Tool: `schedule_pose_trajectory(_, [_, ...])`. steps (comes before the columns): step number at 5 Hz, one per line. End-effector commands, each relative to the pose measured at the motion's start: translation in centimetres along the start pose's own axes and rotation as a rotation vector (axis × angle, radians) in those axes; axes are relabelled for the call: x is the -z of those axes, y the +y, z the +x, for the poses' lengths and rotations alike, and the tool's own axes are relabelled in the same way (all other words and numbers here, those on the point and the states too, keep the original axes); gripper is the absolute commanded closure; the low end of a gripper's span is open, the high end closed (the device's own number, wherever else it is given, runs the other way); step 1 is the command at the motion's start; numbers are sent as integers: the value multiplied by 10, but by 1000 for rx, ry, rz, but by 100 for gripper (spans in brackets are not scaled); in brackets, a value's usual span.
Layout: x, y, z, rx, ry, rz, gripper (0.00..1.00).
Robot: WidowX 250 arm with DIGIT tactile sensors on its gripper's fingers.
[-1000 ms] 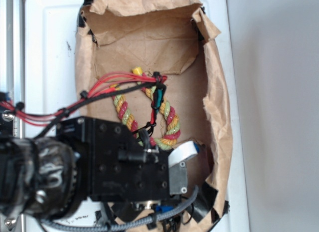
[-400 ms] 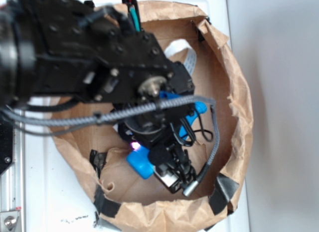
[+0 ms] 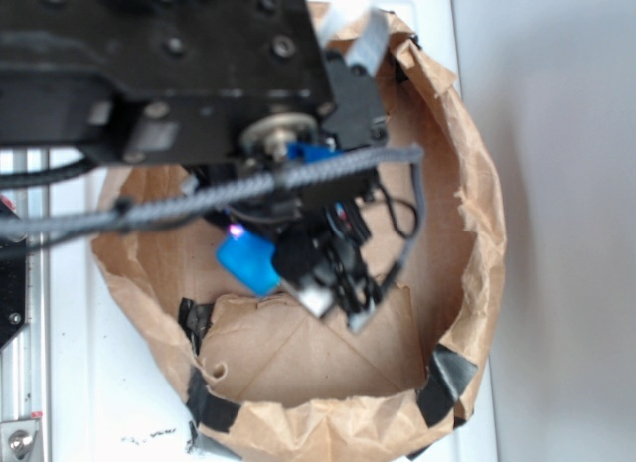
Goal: Grab the blue bottle.
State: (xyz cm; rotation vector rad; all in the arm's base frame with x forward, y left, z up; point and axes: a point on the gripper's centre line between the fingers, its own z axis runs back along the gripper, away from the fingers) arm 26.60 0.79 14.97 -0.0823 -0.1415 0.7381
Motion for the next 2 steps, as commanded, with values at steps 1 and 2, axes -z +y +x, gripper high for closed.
schedule_pose_trajectory(1, [-30,0,-2,-18,-83,-56,100])
schedule_pose_trajectory(2, [-26,-7,-6,16,-143,-61,100])
